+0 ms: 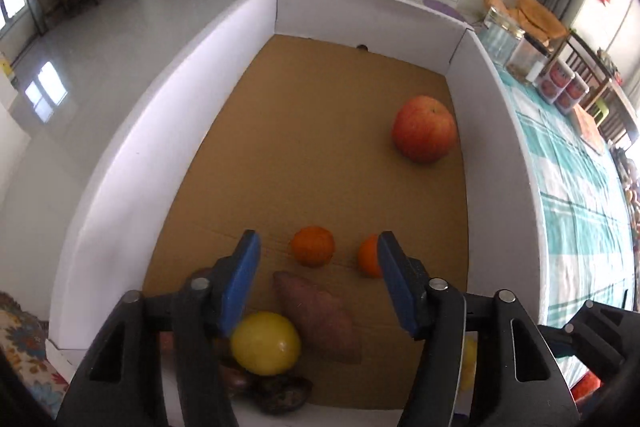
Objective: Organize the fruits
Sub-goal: 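Carry both fruits over the box and open both tools to drop them, then withdraw both tools from the box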
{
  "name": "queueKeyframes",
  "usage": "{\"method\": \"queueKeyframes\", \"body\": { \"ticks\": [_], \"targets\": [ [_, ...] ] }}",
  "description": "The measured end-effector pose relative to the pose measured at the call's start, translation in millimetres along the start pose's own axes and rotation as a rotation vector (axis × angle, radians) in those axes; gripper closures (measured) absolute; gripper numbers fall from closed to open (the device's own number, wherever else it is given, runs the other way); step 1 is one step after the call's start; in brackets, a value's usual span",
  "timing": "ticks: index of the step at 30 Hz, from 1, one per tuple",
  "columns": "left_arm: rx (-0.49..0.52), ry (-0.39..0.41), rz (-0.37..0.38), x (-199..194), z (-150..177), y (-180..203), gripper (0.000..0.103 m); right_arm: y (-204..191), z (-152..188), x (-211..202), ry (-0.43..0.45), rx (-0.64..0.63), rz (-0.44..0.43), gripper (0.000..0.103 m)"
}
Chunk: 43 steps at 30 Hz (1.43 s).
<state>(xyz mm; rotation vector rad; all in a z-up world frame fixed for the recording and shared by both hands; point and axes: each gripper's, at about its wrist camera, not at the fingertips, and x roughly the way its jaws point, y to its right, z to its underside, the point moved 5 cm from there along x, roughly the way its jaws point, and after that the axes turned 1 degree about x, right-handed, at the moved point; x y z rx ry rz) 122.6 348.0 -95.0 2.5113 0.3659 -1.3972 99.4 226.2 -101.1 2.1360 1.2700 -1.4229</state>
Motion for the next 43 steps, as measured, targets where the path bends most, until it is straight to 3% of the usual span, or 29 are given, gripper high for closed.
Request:
{"method": "queueKeyframes", "body": {
  "ticks": [4,6,9,11,14,19,27,43],
  "targets": [
    [0.039,0.135,-0.049,-43.2,-1.4,4.8,0.021,18.4,-9.7,-44.7,0.097,0.065,0.016,0.022],
    [0.057,0.233,-0.094,-70.9,1.7,10.2,0.016,26.1,-9.5,-69.2,0.157,0.094,0.072,0.005],
    [0.03,0.359,-0.193,-101.6,14.5,16.0,0.008,32.7,-3.1,-86.9,0.208,0.154,0.16,0.0],
    [-0.017,0.324,-0.2,-104.7,23.7,17.5,0.008,33.7,5.6,-86.5,0.214,0.185,0.195,0.0],
    [-0.062,0.254,-0.124,-101.2,34.7,17.9,0.008,30.1,11.5,-79.5,0.191,0.207,0.211,0.0],
    [-0.092,0.181,-0.192,-94.8,44.2,6.0,0.008,21.0,7.9,-73.6,0.173,0.194,0.248,0.0],
    [-0.071,0.192,-0.27,-97.0,47.3,-1.8,0.008,14.7,5.4,-67.4,0.164,0.181,0.3,0.0],
    [-0.08,0.208,-0.241,-104.1,52.4,-4.1,0.008,5.3,3.3,-66.1,0.156,0.173,0.304,0.0]
  ]
}}
